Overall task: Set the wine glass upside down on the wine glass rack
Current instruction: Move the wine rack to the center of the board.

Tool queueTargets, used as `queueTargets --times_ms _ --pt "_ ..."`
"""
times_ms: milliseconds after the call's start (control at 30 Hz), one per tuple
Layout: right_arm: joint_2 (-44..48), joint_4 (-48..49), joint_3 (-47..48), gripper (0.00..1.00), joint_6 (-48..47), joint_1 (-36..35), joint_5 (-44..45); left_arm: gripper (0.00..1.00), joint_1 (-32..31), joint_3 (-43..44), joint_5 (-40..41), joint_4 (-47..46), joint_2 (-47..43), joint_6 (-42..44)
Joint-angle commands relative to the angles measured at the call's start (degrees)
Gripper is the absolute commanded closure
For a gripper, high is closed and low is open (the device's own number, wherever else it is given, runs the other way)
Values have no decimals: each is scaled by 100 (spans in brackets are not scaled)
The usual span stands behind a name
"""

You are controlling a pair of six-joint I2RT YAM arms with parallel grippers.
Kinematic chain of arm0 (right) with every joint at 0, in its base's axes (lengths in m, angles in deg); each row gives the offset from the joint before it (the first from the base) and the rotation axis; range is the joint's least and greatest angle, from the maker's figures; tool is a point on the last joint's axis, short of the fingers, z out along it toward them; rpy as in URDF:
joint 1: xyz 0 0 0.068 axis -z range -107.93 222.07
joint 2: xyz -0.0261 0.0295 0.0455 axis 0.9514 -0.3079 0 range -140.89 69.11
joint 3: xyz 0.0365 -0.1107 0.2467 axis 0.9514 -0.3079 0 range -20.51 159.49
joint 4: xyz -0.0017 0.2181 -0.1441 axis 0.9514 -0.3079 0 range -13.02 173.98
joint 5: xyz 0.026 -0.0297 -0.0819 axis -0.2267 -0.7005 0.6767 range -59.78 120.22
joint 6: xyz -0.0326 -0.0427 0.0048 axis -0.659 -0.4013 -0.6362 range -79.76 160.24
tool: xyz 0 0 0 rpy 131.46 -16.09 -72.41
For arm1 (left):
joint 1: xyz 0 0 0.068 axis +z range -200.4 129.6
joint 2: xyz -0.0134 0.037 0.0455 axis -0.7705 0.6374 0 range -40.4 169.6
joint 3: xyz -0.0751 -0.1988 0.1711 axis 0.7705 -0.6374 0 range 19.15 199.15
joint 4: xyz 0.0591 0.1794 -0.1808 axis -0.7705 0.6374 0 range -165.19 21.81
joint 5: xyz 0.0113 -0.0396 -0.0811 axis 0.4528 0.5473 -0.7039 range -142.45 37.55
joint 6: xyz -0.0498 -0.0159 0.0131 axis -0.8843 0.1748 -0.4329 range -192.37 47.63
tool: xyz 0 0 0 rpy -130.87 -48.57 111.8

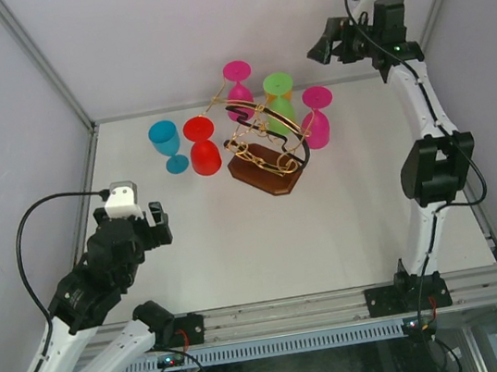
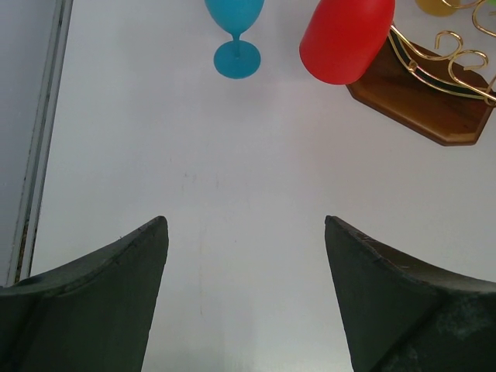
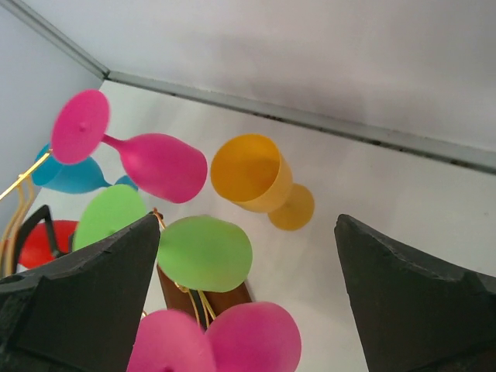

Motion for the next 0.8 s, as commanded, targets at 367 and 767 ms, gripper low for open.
queueTargets --times_ms 367,767 --pt "-1629 1014 1072 4 416 -286 -628 15 56 -445 224 -475 145 240" --pt "-2049 1494 1098 1 -698 -695 -813 15 85 -624 309 -482 86 279"
